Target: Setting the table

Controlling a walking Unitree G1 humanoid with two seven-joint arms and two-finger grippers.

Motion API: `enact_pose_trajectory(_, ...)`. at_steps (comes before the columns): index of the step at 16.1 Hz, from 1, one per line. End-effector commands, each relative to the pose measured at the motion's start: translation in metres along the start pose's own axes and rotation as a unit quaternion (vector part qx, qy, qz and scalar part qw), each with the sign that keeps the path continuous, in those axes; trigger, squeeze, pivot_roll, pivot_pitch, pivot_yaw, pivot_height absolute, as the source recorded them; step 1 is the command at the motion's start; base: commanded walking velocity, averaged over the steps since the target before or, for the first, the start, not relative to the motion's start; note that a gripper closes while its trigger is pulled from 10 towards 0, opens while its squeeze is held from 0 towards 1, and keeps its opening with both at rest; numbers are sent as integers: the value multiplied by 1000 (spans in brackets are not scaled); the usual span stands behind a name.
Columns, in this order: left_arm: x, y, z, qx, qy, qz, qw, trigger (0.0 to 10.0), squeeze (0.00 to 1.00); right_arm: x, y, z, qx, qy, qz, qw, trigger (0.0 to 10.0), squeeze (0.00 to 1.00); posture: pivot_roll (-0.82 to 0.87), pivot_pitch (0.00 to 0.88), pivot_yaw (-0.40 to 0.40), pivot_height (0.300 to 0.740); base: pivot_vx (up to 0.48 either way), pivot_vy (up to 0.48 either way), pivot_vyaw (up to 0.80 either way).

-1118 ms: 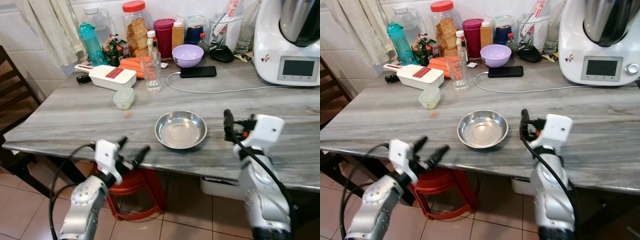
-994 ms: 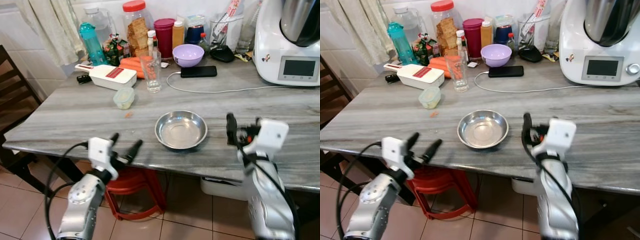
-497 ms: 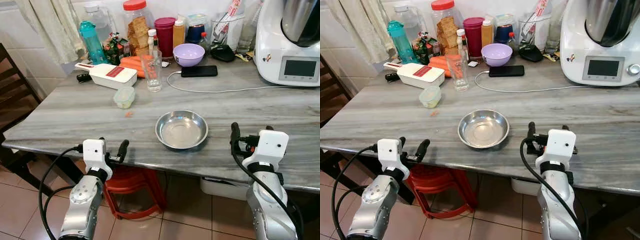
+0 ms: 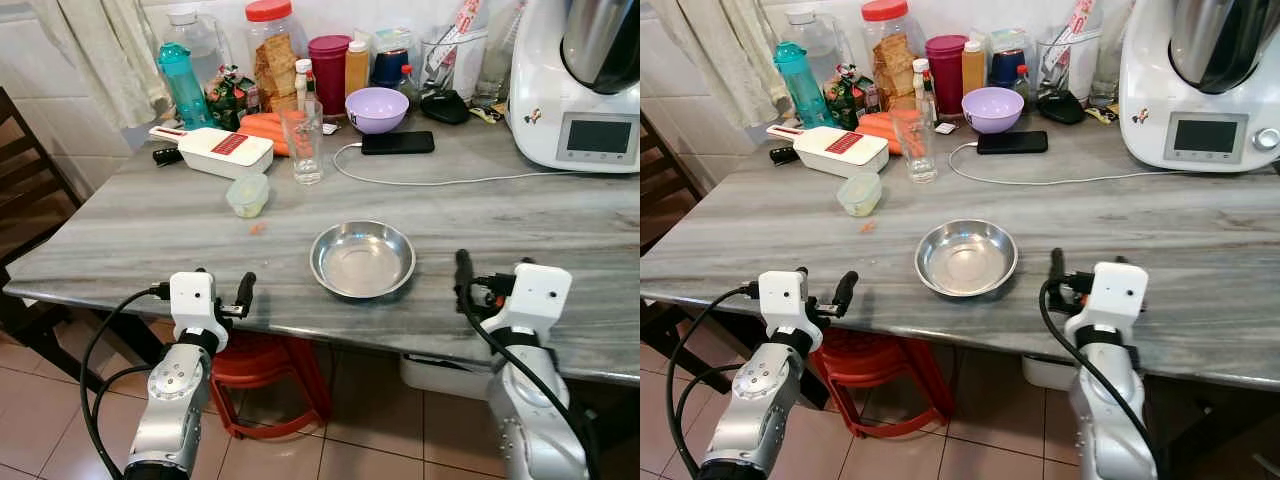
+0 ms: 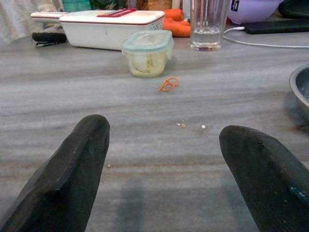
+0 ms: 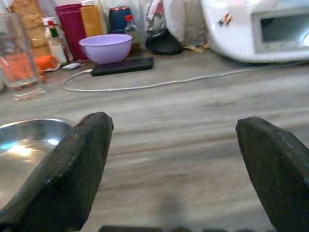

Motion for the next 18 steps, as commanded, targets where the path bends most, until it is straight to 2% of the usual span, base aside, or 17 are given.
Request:
enact_pose_trajectory(1,0,1,4,10,5,2,1000,10000,0,7,2,5,8,13,-11,1000,10000,0,-73,0,105,740,0,0,0)
enact_pose_trajectory(3,0,1,3,10,5,2,1000,10000,0,6,3,6,9,13,-7,1000,10000,0,-70,0,106,740,0,0,0)
enact_pose_trajectory(9,0,0,6,15,10,3,1000,10000,0,3,4,6,9,12,-2,1000,10000,0,-67,6,110,740,-277,0,-624)
enact_pose_trajectory(13,-1,0,4,12,10,5,1000,10000,0,3,4,5,6,4,-4,1000,10000,0,-68,7,110,740,-286,0,0)
enact_pose_trajectory(15,3,2,2,10,8,-1,1000,10000,0,1,5,-1,-10,19,-1,1000,10000,0,-71,8,109,740,-289,0,0)
enact_pose_trajectory(16,4,3,2,10,7,-2,1000,10000,0,0,6,-7,-26,15,4,1000,10000,0,-73,8,110,740,-285,0,0)
enact_pose_trajectory(18,3,3,0,7,6,0,1000,10000,0,-2,7,-9,-28,15,13,999,10000,0,-77,12,108,740,-292,0,0)
Point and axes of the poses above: a point about 5 cm out from each wrist's last joint towards the gripper, its own y axis pointing out of the wrist towards the gripper, its own x axis along the axis of the wrist's last joint, z = x × y, the point moved 4 cm from there along y, pointing out of the wrist towards the gripper, and after that the axes turned 6 degrees about -y, right-handed, at the moved point
